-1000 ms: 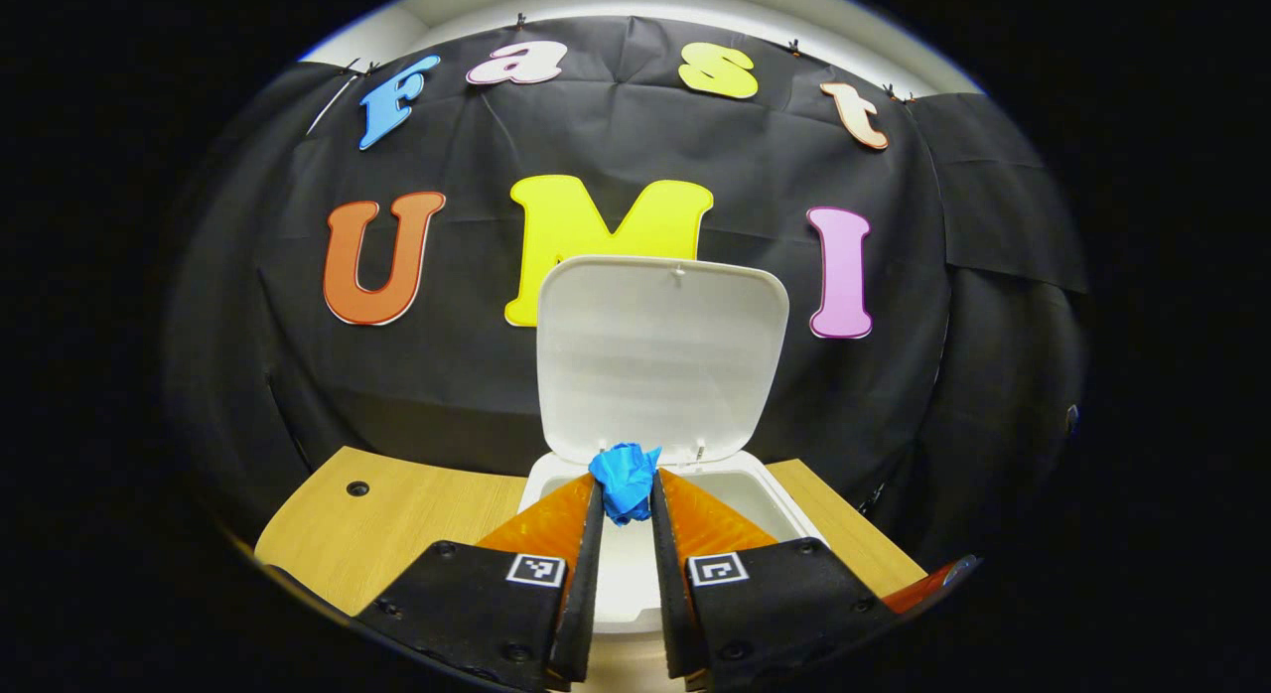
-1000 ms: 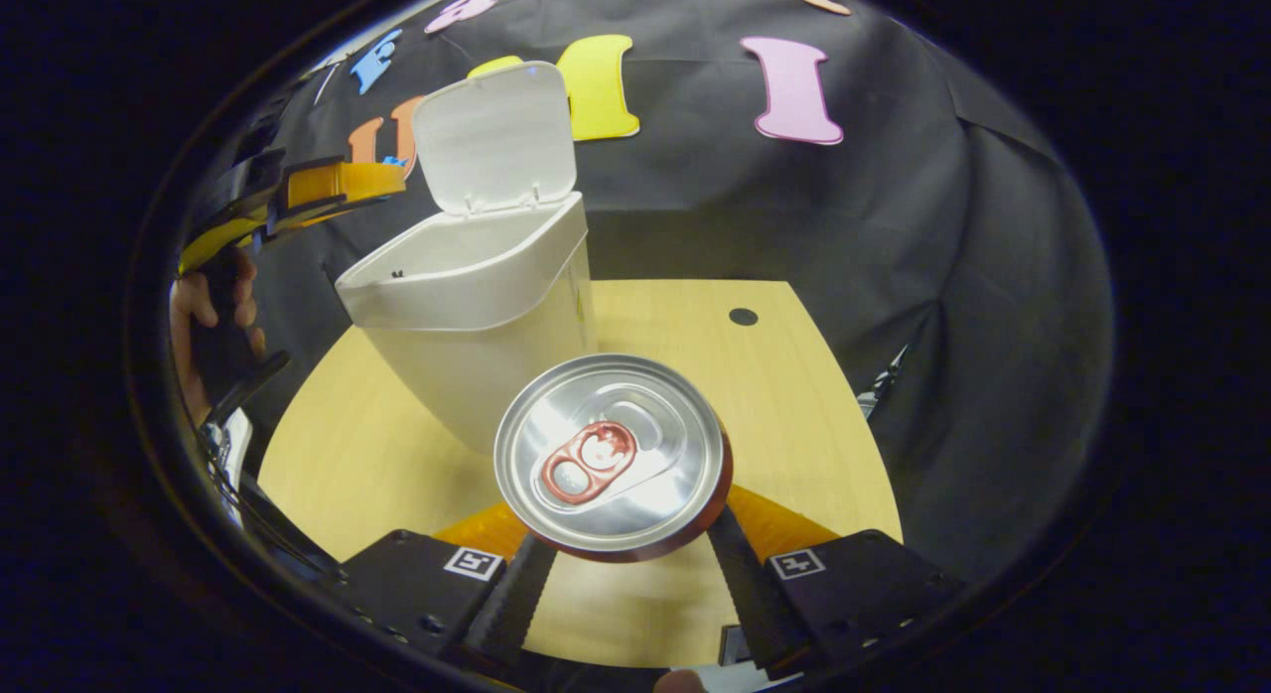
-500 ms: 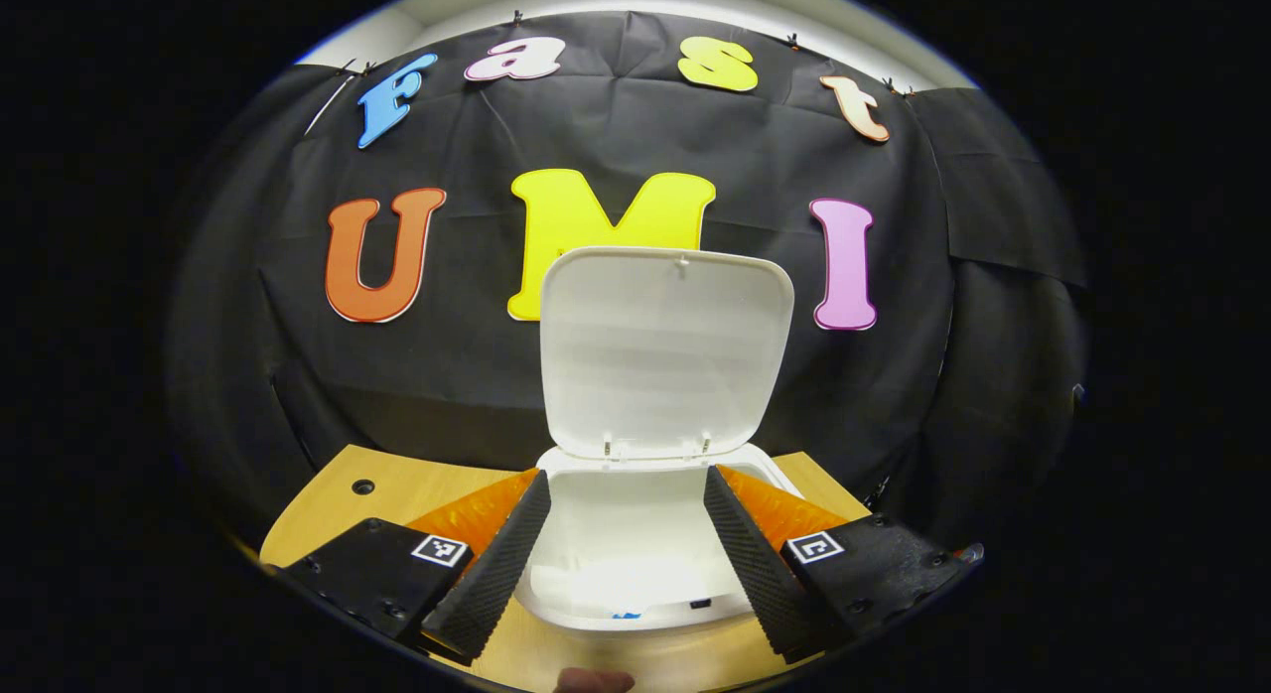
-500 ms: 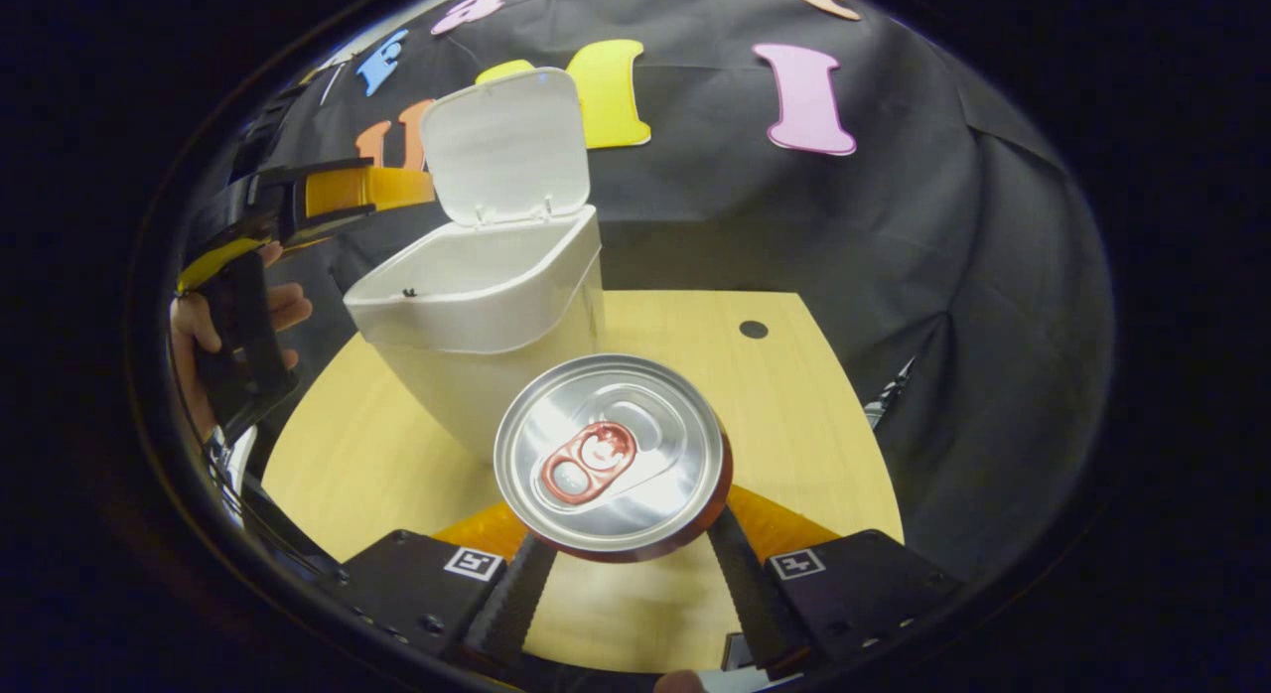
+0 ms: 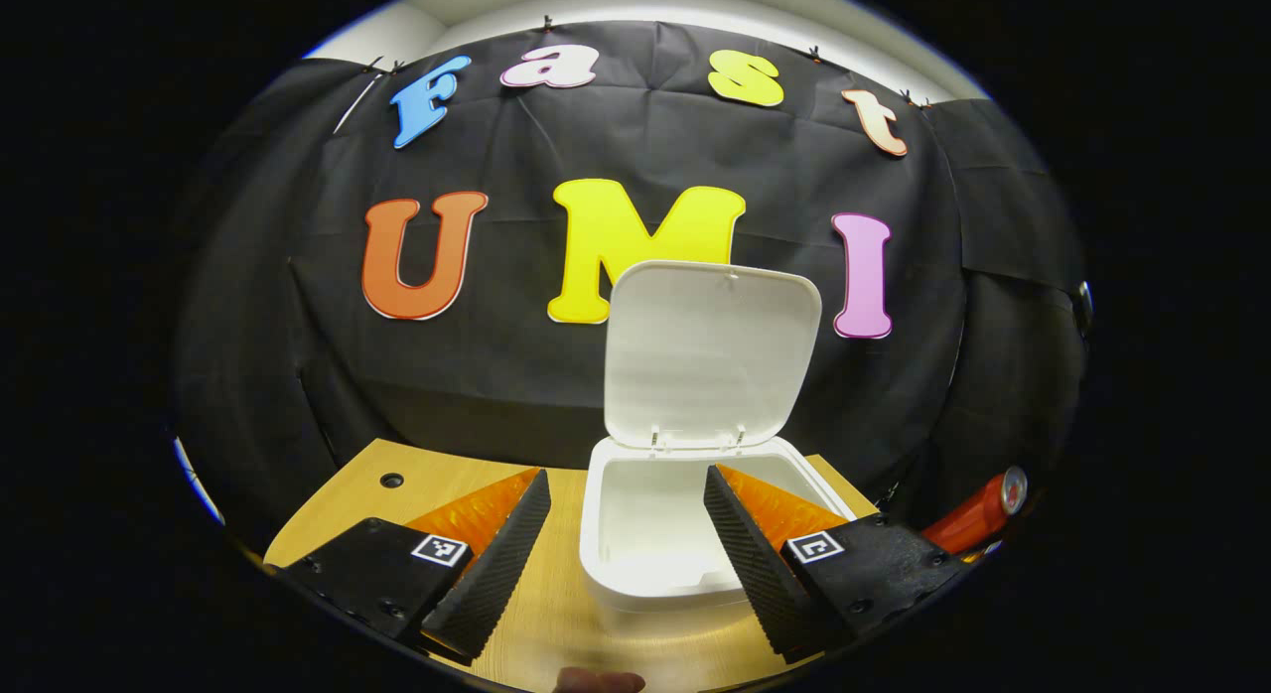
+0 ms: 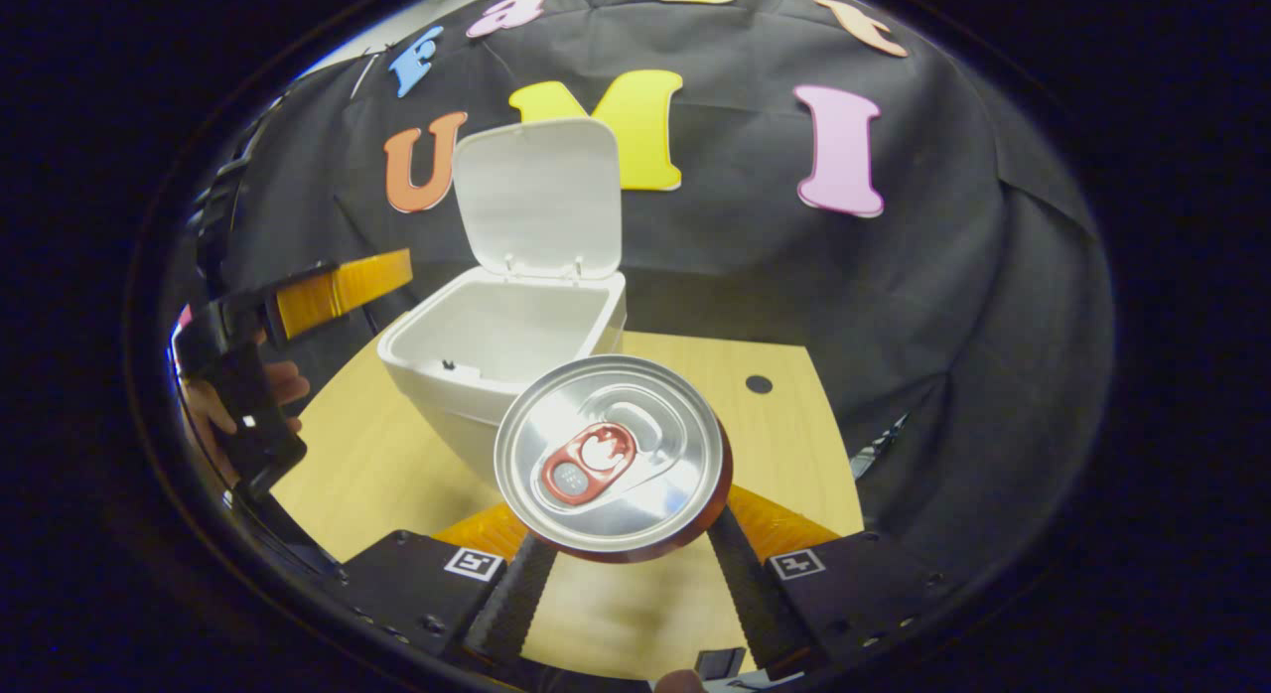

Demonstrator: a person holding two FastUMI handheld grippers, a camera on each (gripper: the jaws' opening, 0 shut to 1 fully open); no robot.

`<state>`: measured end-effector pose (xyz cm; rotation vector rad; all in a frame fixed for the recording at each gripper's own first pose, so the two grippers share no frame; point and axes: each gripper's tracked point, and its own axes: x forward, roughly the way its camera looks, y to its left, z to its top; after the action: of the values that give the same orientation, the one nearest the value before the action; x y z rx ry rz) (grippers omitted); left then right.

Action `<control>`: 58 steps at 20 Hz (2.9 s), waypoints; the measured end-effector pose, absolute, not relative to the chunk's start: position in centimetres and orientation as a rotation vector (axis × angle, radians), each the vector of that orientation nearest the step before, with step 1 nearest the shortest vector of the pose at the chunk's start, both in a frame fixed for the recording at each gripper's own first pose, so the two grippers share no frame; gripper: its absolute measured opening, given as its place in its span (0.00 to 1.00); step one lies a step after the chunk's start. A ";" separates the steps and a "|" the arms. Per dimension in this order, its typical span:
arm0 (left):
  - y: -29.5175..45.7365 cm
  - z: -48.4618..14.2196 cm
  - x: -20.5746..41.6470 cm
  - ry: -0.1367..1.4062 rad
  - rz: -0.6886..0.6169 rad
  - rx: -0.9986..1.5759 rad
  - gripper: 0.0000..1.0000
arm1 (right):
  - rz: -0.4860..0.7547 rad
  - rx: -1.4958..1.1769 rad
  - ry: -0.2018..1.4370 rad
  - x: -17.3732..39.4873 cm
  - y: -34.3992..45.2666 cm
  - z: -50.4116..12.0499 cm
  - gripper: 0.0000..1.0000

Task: Press the lid of the desktop garbage bin to open it, pick up the crumpled paper on the desktop and throw it into the bin, then pick up the pop can on the desktop and drop it into the bin, and finally close the garbage bin lid.

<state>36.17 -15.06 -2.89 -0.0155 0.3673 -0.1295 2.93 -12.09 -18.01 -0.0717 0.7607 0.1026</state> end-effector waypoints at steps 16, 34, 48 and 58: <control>-5.1 0.3 28.6 0.333 0.096 0.032 1.00 | 0.324 -0.132 0.762 13.5 -1.1 -17.0 0.82; -4.3 2.2 27.8 0.293 0.161 0.034 1.00 | 0.291 -0.140 0.837 15.9 -0.1 -20.3 0.82; -5.9 2.1 28.6 0.293 0.106 0.025 1.00 | 0.142 -0.091 0.656 17.4 -4.2 -15.0 0.96; -9.9 2.5 29.0 0.273 -0.038 -0.008 1.00 | 0.012 -0.045 0.461 16.8 -5.3 -5.5 0.96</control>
<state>28.97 -9.86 2.50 -0.0083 0.2727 -0.0383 16.76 -5.27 -5.50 -0.0451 0.4615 0.0123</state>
